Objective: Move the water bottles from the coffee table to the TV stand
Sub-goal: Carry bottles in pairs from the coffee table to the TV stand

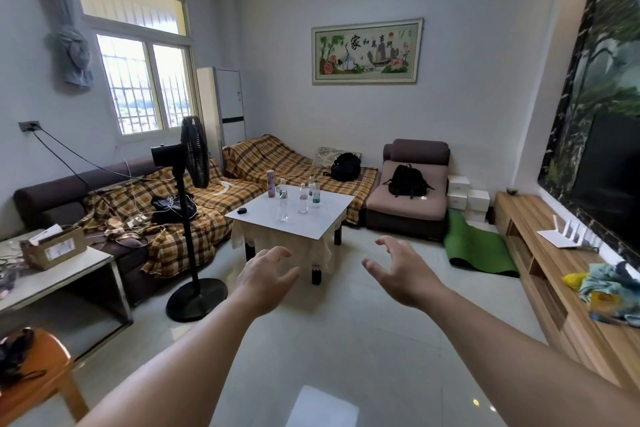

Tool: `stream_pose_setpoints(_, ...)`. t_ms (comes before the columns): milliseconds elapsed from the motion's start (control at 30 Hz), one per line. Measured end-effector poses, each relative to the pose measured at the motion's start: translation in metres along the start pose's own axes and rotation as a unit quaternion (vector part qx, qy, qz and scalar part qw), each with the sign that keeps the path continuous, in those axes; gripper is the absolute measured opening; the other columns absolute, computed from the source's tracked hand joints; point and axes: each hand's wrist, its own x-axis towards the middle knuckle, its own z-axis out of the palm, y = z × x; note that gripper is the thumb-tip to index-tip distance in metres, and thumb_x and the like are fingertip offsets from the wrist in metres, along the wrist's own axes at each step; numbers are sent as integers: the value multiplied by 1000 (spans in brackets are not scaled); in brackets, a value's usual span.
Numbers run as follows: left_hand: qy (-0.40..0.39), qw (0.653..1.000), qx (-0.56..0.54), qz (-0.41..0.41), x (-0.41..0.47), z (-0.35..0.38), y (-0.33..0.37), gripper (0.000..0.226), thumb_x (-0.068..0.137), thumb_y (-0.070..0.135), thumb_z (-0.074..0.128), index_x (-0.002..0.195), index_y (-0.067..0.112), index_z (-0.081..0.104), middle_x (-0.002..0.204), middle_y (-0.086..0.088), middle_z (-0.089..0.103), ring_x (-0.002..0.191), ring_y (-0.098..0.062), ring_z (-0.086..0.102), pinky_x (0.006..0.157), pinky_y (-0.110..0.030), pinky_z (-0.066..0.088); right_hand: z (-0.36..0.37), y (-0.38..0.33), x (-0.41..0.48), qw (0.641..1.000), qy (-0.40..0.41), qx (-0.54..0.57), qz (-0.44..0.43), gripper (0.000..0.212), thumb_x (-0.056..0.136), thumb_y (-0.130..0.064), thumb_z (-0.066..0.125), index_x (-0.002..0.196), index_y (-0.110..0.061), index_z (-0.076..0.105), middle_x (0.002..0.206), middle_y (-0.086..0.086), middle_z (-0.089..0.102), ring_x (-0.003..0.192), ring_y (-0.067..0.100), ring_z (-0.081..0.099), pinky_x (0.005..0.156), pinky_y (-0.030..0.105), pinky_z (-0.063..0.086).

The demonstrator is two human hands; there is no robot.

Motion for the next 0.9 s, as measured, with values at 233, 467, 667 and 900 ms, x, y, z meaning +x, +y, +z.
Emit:
stream_pose_setpoints(233,-7,999,-41,-31,111,17,-50,39,84,44,56,120,29,54,122,1,55,108,-19,51,91,-37,47,47,-22,116,1000,-3,0,24,62,86,-56,53,138,-25,39,143,7,41,126,25,45,101,40,41)
stream_pose_setpoints(467,-19,998,-52,-13,216,56,-63,36,86,46,53,120,32,54,125,6,53,112,-15,49,82,-30,42,73,-4,218,999,-19,-1,40,65,87,-55,54,142,-27,33,147,6,38,128,26,44,103,42,41)
stream_pose_setpoints(667,-26,998,-53,-13,324,107,-68,34,86,45,53,118,34,54,125,6,53,113,-14,48,80,-27,36,87,37,332,999,-20,18,23,67,87,-54,53,143,-31,27,145,7,38,131,26,42,103,42,40)
stream_pose_setpoints(900,-23,998,-48,-43,461,155,-64,30,86,44,54,115,37,54,121,5,54,110,-14,48,81,-28,37,86,80,490,997,-49,54,22,71,87,-52,55,146,-26,24,149,8,33,132,24,39,101,39,37)
